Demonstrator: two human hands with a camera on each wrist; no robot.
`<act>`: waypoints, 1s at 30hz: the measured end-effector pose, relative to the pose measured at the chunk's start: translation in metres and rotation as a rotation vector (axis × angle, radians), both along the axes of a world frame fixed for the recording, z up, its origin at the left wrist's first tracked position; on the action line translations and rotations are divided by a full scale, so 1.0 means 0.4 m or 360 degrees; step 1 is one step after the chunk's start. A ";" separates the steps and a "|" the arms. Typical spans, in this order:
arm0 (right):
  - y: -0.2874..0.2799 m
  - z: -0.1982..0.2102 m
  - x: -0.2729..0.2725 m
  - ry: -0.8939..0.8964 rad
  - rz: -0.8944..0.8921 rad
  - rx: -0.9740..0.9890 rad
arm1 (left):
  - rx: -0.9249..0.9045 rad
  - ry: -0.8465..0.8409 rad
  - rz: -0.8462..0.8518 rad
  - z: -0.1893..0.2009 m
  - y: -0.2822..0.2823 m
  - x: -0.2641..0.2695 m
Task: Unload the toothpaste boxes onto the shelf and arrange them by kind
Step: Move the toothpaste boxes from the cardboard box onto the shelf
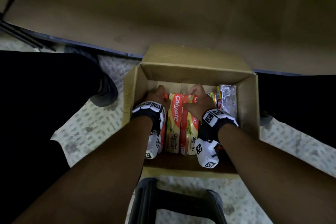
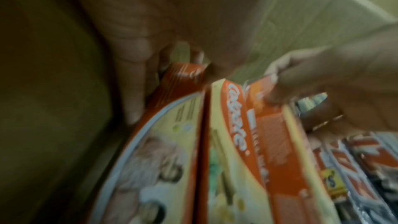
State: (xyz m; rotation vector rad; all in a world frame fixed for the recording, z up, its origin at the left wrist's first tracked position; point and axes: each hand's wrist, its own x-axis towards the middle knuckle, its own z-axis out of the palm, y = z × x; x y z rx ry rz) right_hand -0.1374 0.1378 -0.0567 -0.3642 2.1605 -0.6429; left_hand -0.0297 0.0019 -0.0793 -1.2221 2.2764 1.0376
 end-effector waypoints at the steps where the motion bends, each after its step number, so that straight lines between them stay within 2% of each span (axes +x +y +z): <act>1: 0.005 0.006 -0.002 -0.0029 -0.0031 -0.0027 | 0.0016 0.0044 0.0026 0.004 0.000 0.005; 10: 0.000 -0.016 -0.003 -0.0206 -0.0210 -0.0174 | 0.0481 0.0343 0.0404 0.026 0.029 0.001; 17: 0.010 -0.028 0.029 -0.0106 -0.0311 -0.0120 | 0.0678 0.0245 0.0685 0.018 0.047 0.013; 21: 0.030 -0.017 0.064 -0.0177 -0.0251 -0.0205 | 0.0820 0.0064 0.0610 0.038 0.041 0.014; 23: 0.035 -0.012 0.075 -0.0206 -0.0277 -0.0200 | 0.0887 0.0055 0.0647 0.026 0.045 0.023; 25: 0.037 0.001 0.077 -0.0195 -0.0289 -0.0191 | 0.0846 0.0073 0.0708 0.025 0.048 0.032; 30: 0.036 0.034 0.066 -0.0145 -0.0205 -0.0156 | 0.0743 0.0114 0.0609 0.043 0.048 0.042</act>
